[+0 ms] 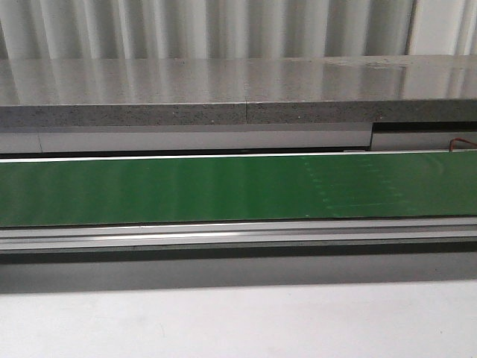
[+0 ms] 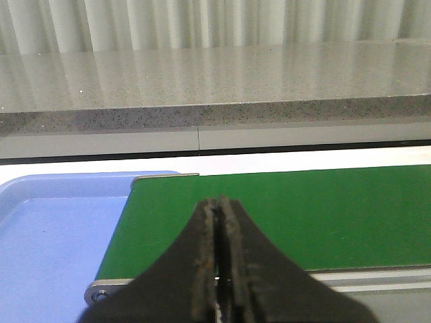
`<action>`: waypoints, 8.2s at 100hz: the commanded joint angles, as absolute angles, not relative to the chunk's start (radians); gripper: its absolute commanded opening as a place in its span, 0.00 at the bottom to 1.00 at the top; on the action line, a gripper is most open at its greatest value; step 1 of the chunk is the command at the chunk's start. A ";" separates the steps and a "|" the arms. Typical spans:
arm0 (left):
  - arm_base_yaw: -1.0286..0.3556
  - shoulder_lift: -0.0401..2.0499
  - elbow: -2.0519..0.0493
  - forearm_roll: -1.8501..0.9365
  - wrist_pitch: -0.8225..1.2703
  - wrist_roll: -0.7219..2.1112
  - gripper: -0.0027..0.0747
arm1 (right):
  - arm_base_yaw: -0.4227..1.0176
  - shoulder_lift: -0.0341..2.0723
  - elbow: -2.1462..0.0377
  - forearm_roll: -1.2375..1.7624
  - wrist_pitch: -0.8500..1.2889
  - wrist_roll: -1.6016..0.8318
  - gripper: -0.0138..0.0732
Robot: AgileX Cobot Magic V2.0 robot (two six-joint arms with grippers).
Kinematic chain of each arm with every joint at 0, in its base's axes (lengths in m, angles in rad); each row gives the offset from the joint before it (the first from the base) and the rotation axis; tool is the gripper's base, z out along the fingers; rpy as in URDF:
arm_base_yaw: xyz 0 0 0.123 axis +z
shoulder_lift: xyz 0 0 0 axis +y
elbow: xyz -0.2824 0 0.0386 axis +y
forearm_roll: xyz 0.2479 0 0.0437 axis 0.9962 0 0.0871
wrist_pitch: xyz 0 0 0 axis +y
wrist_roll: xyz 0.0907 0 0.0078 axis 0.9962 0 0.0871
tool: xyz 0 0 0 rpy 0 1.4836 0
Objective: Move button from right to left
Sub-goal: 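Move the right gripper down toward the yellow-capped button in the green tray, then grasp the yellow-capped button by its blue switch block with the right gripper, then lift the button and carry it onto the green belt with the right gripper, then release the button on the belt and withdraw the right gripper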
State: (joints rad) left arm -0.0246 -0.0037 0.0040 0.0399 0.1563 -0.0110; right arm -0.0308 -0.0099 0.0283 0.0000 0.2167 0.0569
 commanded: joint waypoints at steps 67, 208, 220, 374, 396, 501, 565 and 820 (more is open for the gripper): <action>-0.024 -0.036 0.043 0.035 0.080 -0.021 0.01 | -0.038 -0.030 0.006 0.000 0.146 0.056 0.08; -0.024 -0.036 0.043 0.035 0.080 -0.021 0.01 | -0.037 0.809 -0.702 0.022 0.766 0.055 0.09; -0.024 -0.036 0.043 0.035 0.080 -0.021 0.01 | -0.037 0.890 -0.741 0.022 0.797 0.054 0.17; -0.024 -0.036 0.043 0.035 0.080 -0.021 0.01 | -0.475 1.733 -1.251 0.017 0.881 -0.036 0.77; -0.024 -0.036 0.043 0.035 0.080 -0.021 0.01 | -0.475 1.840 -1.314 0.019 0.867 -0.095 0.77; -0.024 -0.036 0.043 0.035 0.080 -0.021 0.01 | -0.462 1.685 -1.352 0.074 0.933 -0.139 0.39; -0.024 -0.036 0.043 0.035 0.080 -0.021 0.01 | -0.134 1.620 -1.296 0.074 0.990 -0.042 0.39; -0.024 -0.036 0.043 0.035 0.080 -0.021 0.01 | 0.109 0.365 -0.399 0.153 0.394 -0.140 0.08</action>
State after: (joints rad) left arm -0.0246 -0.0037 0.0040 0.0399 0.1563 -0.0110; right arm 0.1076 0.4038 -0.4041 0.1424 0.4912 -0.1261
